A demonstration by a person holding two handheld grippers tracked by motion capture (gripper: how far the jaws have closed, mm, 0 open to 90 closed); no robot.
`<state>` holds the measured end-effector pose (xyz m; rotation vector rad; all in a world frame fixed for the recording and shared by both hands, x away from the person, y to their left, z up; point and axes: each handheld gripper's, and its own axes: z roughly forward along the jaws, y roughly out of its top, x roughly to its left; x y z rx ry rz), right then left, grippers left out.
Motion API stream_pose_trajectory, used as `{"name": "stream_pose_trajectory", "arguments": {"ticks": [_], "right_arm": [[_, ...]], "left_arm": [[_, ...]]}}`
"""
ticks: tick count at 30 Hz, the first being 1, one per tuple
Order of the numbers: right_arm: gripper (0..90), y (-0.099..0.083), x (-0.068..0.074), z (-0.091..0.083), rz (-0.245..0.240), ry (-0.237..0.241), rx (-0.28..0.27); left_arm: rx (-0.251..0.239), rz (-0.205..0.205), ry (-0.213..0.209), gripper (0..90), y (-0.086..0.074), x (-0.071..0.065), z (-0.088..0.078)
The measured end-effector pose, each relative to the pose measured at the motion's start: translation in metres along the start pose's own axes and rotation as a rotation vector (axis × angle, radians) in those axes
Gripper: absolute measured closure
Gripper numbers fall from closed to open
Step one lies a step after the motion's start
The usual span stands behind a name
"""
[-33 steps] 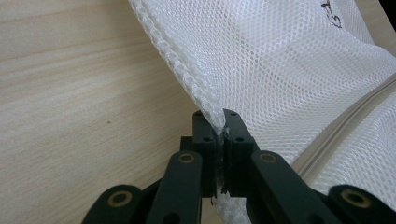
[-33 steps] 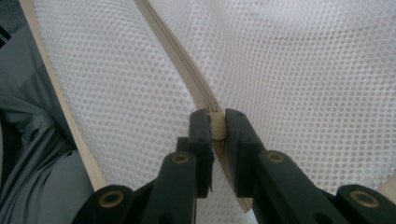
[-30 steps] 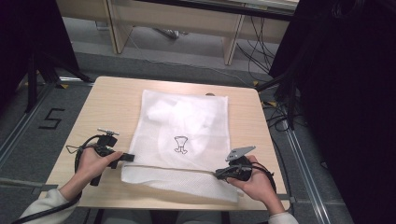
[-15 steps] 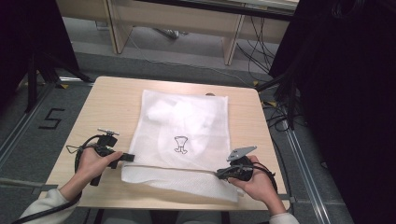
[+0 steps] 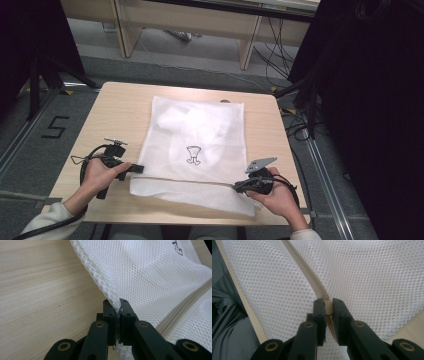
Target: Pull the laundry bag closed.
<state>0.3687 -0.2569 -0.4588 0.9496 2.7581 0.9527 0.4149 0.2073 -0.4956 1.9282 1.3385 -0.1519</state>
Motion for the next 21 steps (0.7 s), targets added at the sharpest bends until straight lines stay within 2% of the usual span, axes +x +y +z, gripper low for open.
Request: {"name": "stream_pose_trajectory", "arguments": {"ticks": [2, 3, 4, 6, 10, 12, 14, 15, 16, 21], "right_arm": [[82.4, -0.0006, -0.0006, -0.0012, -0.004, -0.007, 0.013], [82.4, -0.0015, -0.0005, 0.0001, 0.003, -0.006, -0.008], [82.4, -0.0019, 0.0003, -0.0005, 0.018, 0.0, -0.004], [82.4, -0.002, -0.0021, -0.0023, -0.002, -0.006, 0.008], [82.4, -0.0027, -0.0018, -0.0022, 0.004, 0.001, 0.003], [82.4, -0.0033, -0.001, -0.0023, 0.01, -0.013, 0.019], [82.4, -0.0053, -0.0035, -0.0029, 0.014, -0.006, -0.006], [82.4, -0.0058, -0.0038, -0.0027, 0.008, -0.018, -0.005], [82.4, -0.0056, -0.0037, -0.0051, 0.011, -0.006, 0.016], [82.4, -0.0063, -0.0038, -0.0046, 0.01, -0.01, 0.013]], "left_arm": [[0.0, 0.001, 0.001, 84.9, 0.0, -0.0001, 0.0], [-0.001, 0.001, 0.0, 84.9, 0.0, 0.0, 0.0], [-0.001, 0.003, 0.002, 84.9, 0.0, -0.0001, 0.0], [0.0, 0.001, 0.001, 84.9, 0.0, -0.0002, 0.0002], [0.0, 0.004, 0.004, 84.9, 0.0, -0.0002, 0.0001], [0.001, 0.002, 0.002, 84.9, 0.0, 0.0003, -0.0001], [0.0, 0.003, 0.003, 84.9, 0.0, -0.0002, 0.0002], [0.001, 0.0, -0.001, 84.9, -0.0001, -0.0004, 0.0005], [0.002, -0.001, -0.001, 84.9, -0.0001, -0.0005, 0.0006], [-0.001, 0.001, 0.002, 84.9, -0.0001, -0.0007, 0.0002]]}}
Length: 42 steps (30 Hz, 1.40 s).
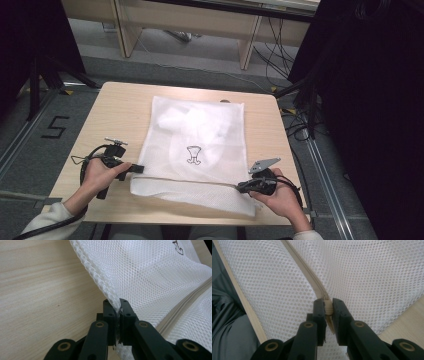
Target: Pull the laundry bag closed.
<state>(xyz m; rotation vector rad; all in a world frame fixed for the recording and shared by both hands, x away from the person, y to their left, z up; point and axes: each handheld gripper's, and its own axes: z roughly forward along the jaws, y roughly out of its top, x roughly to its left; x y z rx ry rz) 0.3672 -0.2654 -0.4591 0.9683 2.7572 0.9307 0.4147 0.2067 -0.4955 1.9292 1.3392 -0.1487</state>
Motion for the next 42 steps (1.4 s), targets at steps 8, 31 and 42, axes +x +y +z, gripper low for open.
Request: {"name": "stream_pose_trajectory", "arguments": {"ticks": [8, 31, 42], "right_arm": [[82.4, -0.003, -0.001, -0.003, 0.037, -0.028, 0.021], [82.4, -0.02, -0.015, -0.008, 0.05, -0.042, 0.05], [82.3, -0.026, -0.019, -0.006, 0.074, -0.037, 0.092]], "left_arm": [[0.004, -0.002, 0.003, 84.9, 0.0, 0.0, 0.0], [0.0, 0.001, 0.0, 84.8, 0.0, 0.001, 0.0], [0.013, 0.007, -0.001, 84.8, 0.0, 0.001, 0.0]]}}
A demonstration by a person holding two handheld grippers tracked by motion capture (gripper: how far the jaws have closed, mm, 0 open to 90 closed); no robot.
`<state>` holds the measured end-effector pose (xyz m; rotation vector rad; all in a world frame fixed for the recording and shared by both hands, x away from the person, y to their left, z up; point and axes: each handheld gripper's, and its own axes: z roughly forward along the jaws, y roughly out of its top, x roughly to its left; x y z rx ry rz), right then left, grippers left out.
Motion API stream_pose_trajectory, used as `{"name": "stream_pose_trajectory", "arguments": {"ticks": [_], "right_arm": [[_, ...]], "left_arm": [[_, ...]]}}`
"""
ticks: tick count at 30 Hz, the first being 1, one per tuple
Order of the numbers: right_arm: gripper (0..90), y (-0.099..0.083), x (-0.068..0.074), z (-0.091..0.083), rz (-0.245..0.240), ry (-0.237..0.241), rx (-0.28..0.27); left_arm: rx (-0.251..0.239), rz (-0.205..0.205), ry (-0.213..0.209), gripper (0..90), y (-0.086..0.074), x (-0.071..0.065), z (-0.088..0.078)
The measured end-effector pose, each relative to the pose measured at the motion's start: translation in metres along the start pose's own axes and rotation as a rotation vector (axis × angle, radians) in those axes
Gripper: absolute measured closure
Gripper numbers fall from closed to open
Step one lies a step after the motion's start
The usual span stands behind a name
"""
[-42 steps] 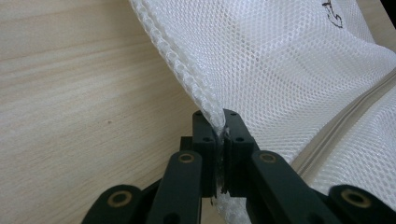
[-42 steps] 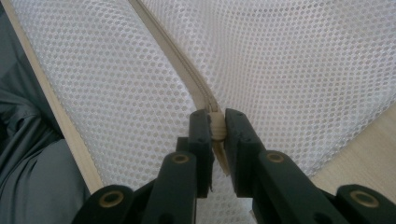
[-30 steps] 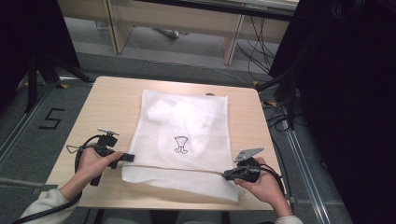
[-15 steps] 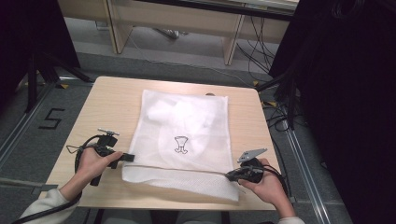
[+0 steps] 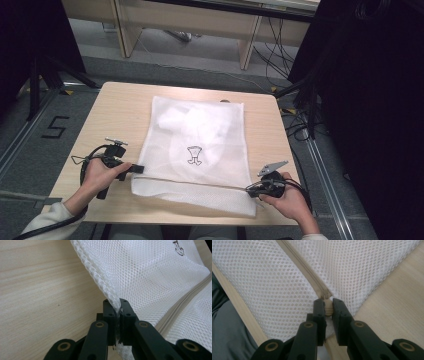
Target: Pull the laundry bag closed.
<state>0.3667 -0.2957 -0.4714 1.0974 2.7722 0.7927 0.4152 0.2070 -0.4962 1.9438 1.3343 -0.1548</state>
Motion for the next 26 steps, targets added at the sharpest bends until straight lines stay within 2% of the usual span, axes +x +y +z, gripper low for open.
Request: {"name": "stream_pose_trajectory", "arguments": {"ticks": [1, 2, 3, 5, 6, 7, 9, 10, 12, 14, 15, 16, 17, 18, 19, 20, 22, 23, 24, 25, 26], "right_arm": [[82.4, 0.0, 0.001, 0.001, 0.011, 0.005, 0.0], [82.3, -0.001, 0.0, 0.002, -0.005, 0.005, -0.002], [82.3, -0.001, 0.0, 0.001, 0.009, 0.007, 0.008], [82.2, -0.001, -0.001, 0.002, -0.007, 0.006, 0.005], [82.0, -0.001, 0.001, 0.002, 0.005, 0.011, 0.006], [80.6, -0.001, 0.0, 0.003, -0.012, 0.013, 0.001], [69.9, -0.001, -0.001, 0.004, -0.008, 0.012, -0.016], [64.7, -0.002, 0.0, 0.005, 0.01, 0.024, -0.028], [60.4, -0.003, 0.0, 0.004, 0.033, 0.037, -0.098], [56.7, -0.002, -0.001, 0.0, 0.051, 0.014, -0.189], [56.1, -0.001, 0.0, -0.005, 0.072, -0.006, -0.203], [54.3, -0.001, -0.003, -0.006, 0.056, -0.044, -0.263], [53.8, -0.001, -0.004, -0.009, 0.069, -0.077, -0.298], [52.7, -0.001, -0.005, -0.015, 0.072, -0.109, -0.295], [51.5, -0.003, -0.006, -0.018, 0.084, -0.135, -0.323], [51.3, -0.004, -0.006, -0.021, 0.118, -0.157, -0.336], [49.0, -0.009, -0.008, -0.024, 0.132, -0.199, -0.376], [49.0, -0.012, -0.01, -0.026, 0.136, -0.219, -0.388], [48.3, -0.014, -0.008, -0.026, 0.164, -0.218, -0.393], [47.5, -0.016, -0.008, -0.027, 0.175, -0.218, -0.387], [47.5, -0.019, -0.009, -0.028, 0.166, -0.232, -0.392]], "left_arm": [[0.0, 0.0, 0.0, 84.8, 0.0, 0.0, 0.0], [0.0, 0.0, 0.0, 84.7, 0.0, 0.0, 0.0], [0.0, 0.002, -0.001, 84.7, 0.0, 0.0, 0.0], [-0.005, 0.003, 0.002, 84.5, -0.001, 0.0, 0.001], [0.0, 0.003, 0.002, 83.9, -0.001, 0.0, 0.002], [0.002, 0.006, 0.006, 81.9, -0.002, 0.001, 0.003], [-0.008, 0.006, 0.017, 77.3, -0.003, 0.001, 0.004], [-0.019, 0.001, 0.022, 73.3, -0.004, 0.001, 0.003], [-0.054, -0.009, 0.034, 64.4, -0.003, 0.001, -0.001], [-0.101, 0.009, 0.041, 54.8, -0.004, 0.001, -0.006], [-0.129, 0.03, 0.057, 49.9, -0.006, 0.0, -0.009], [-0.156, 0.053, 0.072, 44.7, -0.007, 0.0, -0.014], [-0.187, 0.071, 0.086, 40.8, -0.009, 0.0, -0.019], [-0.218, 0.087, 0.092, 37.6, -0.01, 0.0, -0.024], [-0.247, 0.091, 0.108, 33.6, -0.012, 0.0, -0.03], [-0.273, 0.098, 0.129, 29.7, -0.014, 0.0, -0.035], [-0.317, 0.113, 0.167, 23.8, -0.019, 0.001, -0.044], [-0.33, 0.106, 0.173, 20.5, -0.021, 0.001, -0.046], [-0.336, 0.108, 0.173, 19.3, -0.024, 0.002, -0.049], [-0.338, 0.109, 0.163, 18.7, -0.027, 0.002, -0.052], [-0.343, 0.117, 0.141, 18.9, -0.031, 0.003, -0.053]]}}
